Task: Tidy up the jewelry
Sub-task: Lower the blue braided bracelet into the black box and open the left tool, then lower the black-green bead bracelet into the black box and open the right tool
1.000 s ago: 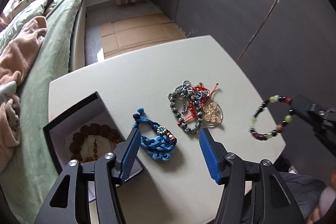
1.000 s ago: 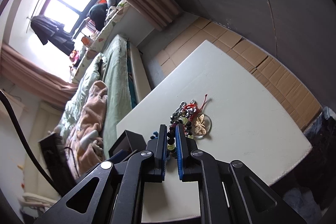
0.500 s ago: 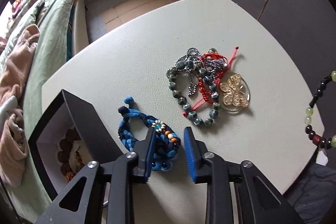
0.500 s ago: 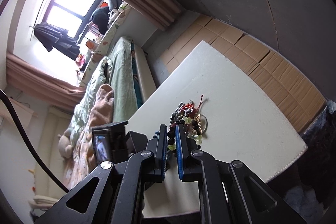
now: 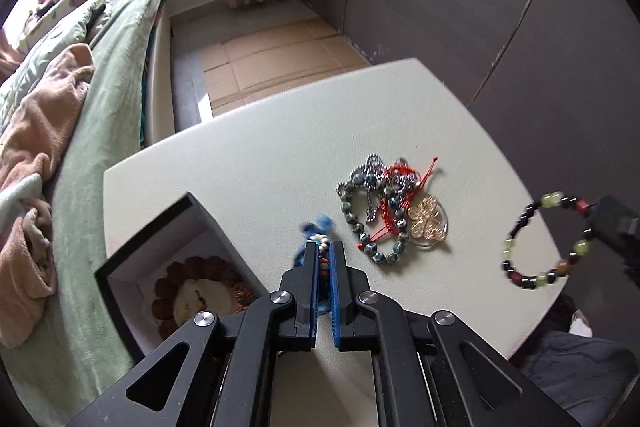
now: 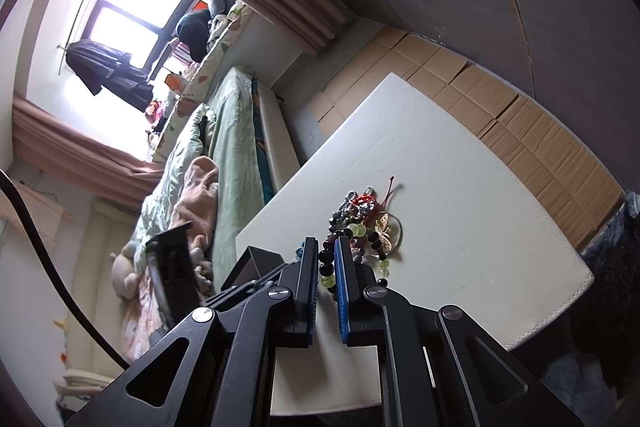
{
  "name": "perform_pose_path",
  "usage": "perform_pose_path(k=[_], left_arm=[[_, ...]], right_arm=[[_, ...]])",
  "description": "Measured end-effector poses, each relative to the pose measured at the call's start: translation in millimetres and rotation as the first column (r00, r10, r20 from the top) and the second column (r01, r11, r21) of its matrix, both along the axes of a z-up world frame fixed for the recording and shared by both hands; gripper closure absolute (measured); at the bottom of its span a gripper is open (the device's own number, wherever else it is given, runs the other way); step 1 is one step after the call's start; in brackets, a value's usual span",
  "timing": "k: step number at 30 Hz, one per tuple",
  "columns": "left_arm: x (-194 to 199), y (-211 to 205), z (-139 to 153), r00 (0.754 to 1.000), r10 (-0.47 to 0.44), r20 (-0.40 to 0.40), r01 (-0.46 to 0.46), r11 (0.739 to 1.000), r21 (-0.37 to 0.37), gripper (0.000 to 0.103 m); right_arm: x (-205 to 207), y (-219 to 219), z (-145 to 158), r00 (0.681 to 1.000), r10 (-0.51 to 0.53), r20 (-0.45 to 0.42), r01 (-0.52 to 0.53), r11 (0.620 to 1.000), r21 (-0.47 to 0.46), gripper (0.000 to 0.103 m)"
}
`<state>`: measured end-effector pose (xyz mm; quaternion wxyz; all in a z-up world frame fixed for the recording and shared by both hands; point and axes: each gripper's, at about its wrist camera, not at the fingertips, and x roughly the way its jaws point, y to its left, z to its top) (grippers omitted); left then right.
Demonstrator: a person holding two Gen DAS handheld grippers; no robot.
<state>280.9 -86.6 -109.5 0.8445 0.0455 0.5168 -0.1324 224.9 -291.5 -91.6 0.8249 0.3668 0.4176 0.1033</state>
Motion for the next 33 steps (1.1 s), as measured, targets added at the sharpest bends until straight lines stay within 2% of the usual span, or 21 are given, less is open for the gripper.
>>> perform_pose_path(k=[10,19,23,25,27,28,29,30,31,33], left_arm=[[-15.2,39.7,51.5,0.994,0.035,0.101,-0.025,0.995,-0.097,0.098],[-25.2,77.4,71.2,0.978,0.103,0.179,-0.087,0.992,-0.094,0.098],[-23.7,89.1,65.2,0.981,0.117,0.157,-0.100,0.989,-0.109,0.098],[-21.7,95.1,58.9,0.986,0.115,0.118,-0.100,0.987,-0.127,0.097],[-21.6,102.8,53.6,0.988,0.130,0.083,-0.118,0.983,-0.143,0.089],[-21.6,107.4,51.2,0.987,0.143,0.073,-0.130,0.979,-0.155,0.074],[-22.6,110.8,50.3,0.986,0.151,0.072,-0.138,0.977,-0.161,0.050],[-25.0,115.1,50.4,0.983,0.164,0.080,-0.149,0.974,-0.168,0.041],[-28.2,120.4,51.7,0.979,0.178,0.097,-0.159,0.970,-0.183,0.035],[-32.5,129.0,53.2,0.975,0.194,0.106,-0.172,0.966,-0.192,0.035]], right_arm=[[3.4,32.5,6.0,0.998,0.053,0.046,-0.053,0.999,-0.005,0.093],[7.7,68.2,9.1,0.992,0.104,0.076,-0.104,0.995,-0.001,0.093],[12.8,84.4,9.7,0.989,0.129,0.078,-0.129,0.992,-0.001,0.093],[14.0,91.8,9.3,0.987,0.142,0.078,-0.142,0.990,-0.002,0.093],[15.2,100.2,8.5,0.984,0.158,0.080,-0.158,0.987,-0.002,0.093],[15.8,104.5,8.3,0.982,0.167,0.082,-0.168,0.986,-0.001,0.093],[16.0,108.6,8.3,0.981,0.176,0.084,-0.176,0.984,-0.002,0.093],[16.4,112.6,8.3,0.979,0.183,0.087,-0.184,0.983,-0.001,0.093],[16.6,115.8,7.8,0.977,0.191,0.091,-0.192,0.981,0.001,0.093],[17.7,123.3,8.1,0.973,0.207,0.099,-0.208,0.978,0.005,0.093]])
